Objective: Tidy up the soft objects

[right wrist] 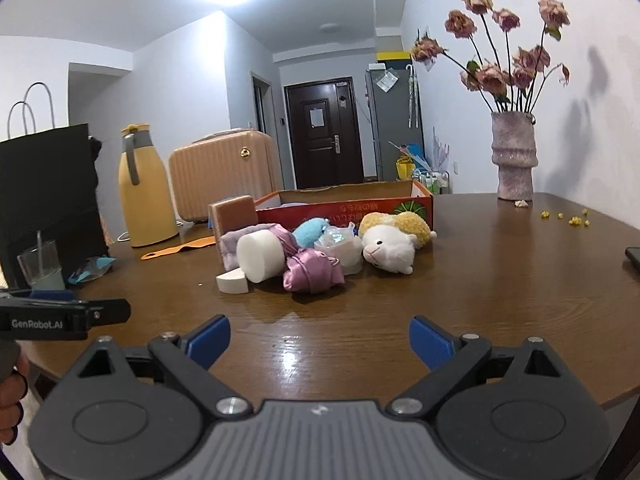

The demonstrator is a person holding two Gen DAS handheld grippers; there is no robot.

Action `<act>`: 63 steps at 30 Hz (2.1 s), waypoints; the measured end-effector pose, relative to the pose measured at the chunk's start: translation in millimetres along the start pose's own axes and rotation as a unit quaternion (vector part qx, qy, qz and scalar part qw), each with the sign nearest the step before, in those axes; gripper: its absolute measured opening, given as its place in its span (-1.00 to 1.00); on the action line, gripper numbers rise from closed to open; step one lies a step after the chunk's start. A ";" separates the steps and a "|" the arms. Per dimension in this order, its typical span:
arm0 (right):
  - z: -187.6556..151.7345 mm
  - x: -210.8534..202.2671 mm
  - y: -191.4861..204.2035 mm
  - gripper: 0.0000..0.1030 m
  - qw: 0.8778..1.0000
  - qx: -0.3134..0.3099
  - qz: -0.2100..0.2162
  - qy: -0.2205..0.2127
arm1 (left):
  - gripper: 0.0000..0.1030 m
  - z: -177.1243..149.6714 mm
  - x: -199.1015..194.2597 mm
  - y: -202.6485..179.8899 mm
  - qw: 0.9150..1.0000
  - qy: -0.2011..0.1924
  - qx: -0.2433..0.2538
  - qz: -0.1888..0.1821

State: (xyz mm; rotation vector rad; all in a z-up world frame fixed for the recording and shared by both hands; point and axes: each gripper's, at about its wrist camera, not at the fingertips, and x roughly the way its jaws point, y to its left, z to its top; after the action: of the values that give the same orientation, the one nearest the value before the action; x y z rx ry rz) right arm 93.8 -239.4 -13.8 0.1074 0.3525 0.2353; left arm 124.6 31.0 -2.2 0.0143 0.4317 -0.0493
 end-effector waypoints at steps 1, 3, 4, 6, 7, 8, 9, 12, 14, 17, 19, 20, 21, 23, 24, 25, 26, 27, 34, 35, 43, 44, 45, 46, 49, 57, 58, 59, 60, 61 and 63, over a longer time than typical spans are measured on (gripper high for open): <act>1.6 7.0 -1.2 0.87 1.000 0.003 0.000 0.000 | 0.94 5.5 7.6 1.5 1.000 -0.001 0.003 0.001; 5.8 20.1 -2.5 0.86 1.000 0.006 -0.001 -0.002 | 0.94 20.7 24.9 4.1 1.000 -0.010 0.011 0.002; 8.9 27.2 -2.8 0.86 1.000 0.007 -0.002 -0.003 | 0.94 30.4 35.3 4.4 1.000 -0.016 0.018 0.006; 16.9 42.7 -1.5 0.85 1.000 0.008 0.000 -0.005 | 0.90 51.4 58.4 5.2 0.999 -0.030 0.033 0.014; 20.4 48.5 -0.5 0.84 1.000 0.007 0.003 -0.006 | 0.88 61.7 70.8 5.9 0.999 -0.036 0.037 0.014; 25.3 55.8 1.5 0.84 1.000 0.004 0.007 -0.006 | 0.80 71.7 83.3 5.9 0.998 -0.037 0.040 0.016; 30.7 63.8 3.5 0.83 1.000 0.002 0.010 -0.007 | 0.74 81.1 96.5 5.9 0.998 -0.037 0.042 0.018; 46.8 84.4 8.7 0.76 1.000 -0.006 0.015 -0.009 | 0.59 102.0 138.0 3.7 0.998 -0.034 0.056 0.011; 55.1 94.9 10.7 0.76 1.000 -0.008 0.016 -0.012 | 0.48 108.0 159.5 2.1 0.997 -0.034 0.065 0.023; 62.0 109.8 10.2 0.76 1.000 -0.003 0.016 -0.013 | 0.15 111.2 186.6 0.6 0.995 -0.040 0.084 0.025; 60.5 117.8 9.8 0.76 1.000 0.004 0.014 -0.007 | -0.38 113.2 199.4 3.2 0.996 -0.030 0.078 0.025; 58.8 120.7 9.8 0.76 1.000 0.006 0.013 -0.002 | -0.38 113.5 199.4 4.8 0.996 -0.033 0.075 0.018; 55.6 122.8 10.8 0.76 1.000 0.005 0.012 0.003 | -0.40 113.9 195.6 6.4 0.996 -0.036 0.076 0.007; 49.5 123.3 14.7 0.76 1.000 -0.007 0.005 0.006 | -0.40 116.7 179.0 9.3 0.996 -0.051 0.074 0.007; 47.2 121.4 16.4 0.76 1.000 -0.014 0.002 0.004 | -0.40 119.4 165.7 10.2 0.995 -0.062 0.074 0.017; 45.7 119.1 17.4 0.76 1.000 -0.019 0.001 0.001 | -0.40 120.7 150.7 11.2 0.994 -0.074 0.072 0.022; 45.8 116.0 16.9 0.76 1.000 -0.018 0.001 -0.002 | -0.40 120.0 131.6 12.4 0.994 -0.084 0.069 0.017; 45.8 112.6 15.5 0.76 1.000 -0.013 0.002 -0.005 | -0.40 119.6 117.1 11.7 0.994 -0.088 0.068 0.009; 42.4 87.1 -0.4 0.76 1.000 0.020 -0.002 -0.014 | -0.37 61.7 42.5 -22.1 0.988 -0.100 0.114 0.024; 39.7 84.6 -3.0 0.76 1.000 0.026 -0.003 -0.012 | -0.37 52.5 40.3 -31.2 0.985 -0.102 0.132 0.043; 23.5 51.9 -15.1 0.76 0.999 0.042 -0.013 -0.003 | 0.56 -0.8 27.0 -110.2 0.979 -0.058 0.197 -0.006; 22.2 46.5 -18.1 0.76 0.999 0.043 -0.018 -0.004 | 0.58 -3.7 21.8 -113.5 0.979 -0.060 0.193 -0.030; 21.2 41.9 -20.8 0.76 0.999 0.045 -0.022 -0.005 | 0.58 -4.2 17.5 -115.2 0.980 -0.056 0.184 -0.051; 20.8 37.2 -24.4 0.76 0.998 0.048 -0.028 -0.007 | 0.58 -2.4 15.6 -114.8 0.982 -0.051 0.170 -0.066; 18.6 24.2 -36.8 0.76 0.997 0.065 -0.044 -0.013 | 0.57 5.2 15.3 -104.2 0.987 -0.037 0.125 -0.092; 16.2 45.8 -35.8 0.58 0.994 0.111 0.014 0.019 | 0.12 30.2 64.2 -48.5 0.994 0.041 -0.015 -0.103; 16.6 54.2 -33.4 0.49 0.992 0.119 0.031 0.029 | 0.05 30.5 71.0 -44.2 0.993 0.049 -0.031 -0.101; 17.3 63.0 -30.9 0.43 0.990 0.128 0.048 0.040 | -0.09 31.1 77.9 -40.0 0.992 0.057 -0.047 -0.105; 18.0 71.7 -28.4 0.32 0.988 0.135 0.062 0.050 | -0.20 31.3 85.7 -35.8 0.989 0.069 -0.064 -0.116; 18.1 79.0 -24.5 0.13 0.986 0.139 0.067 0.055 | -0.29 30.4 92.9 -31.9 0.985 0.086 -0.083 -0.126; 19.1 90.5 -19.7 -0.23 0.985 0.145 0.072 0.063 | -0.57 25.8 98.6 -26.1 0.976 0.107 -0.115 -0.148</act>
State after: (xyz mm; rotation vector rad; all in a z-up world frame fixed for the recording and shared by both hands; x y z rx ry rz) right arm 187.2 -237.3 -28.6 0.4069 0.5044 0.3334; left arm 223.5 -0.2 -20.1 -0.2760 0.6515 -0.2935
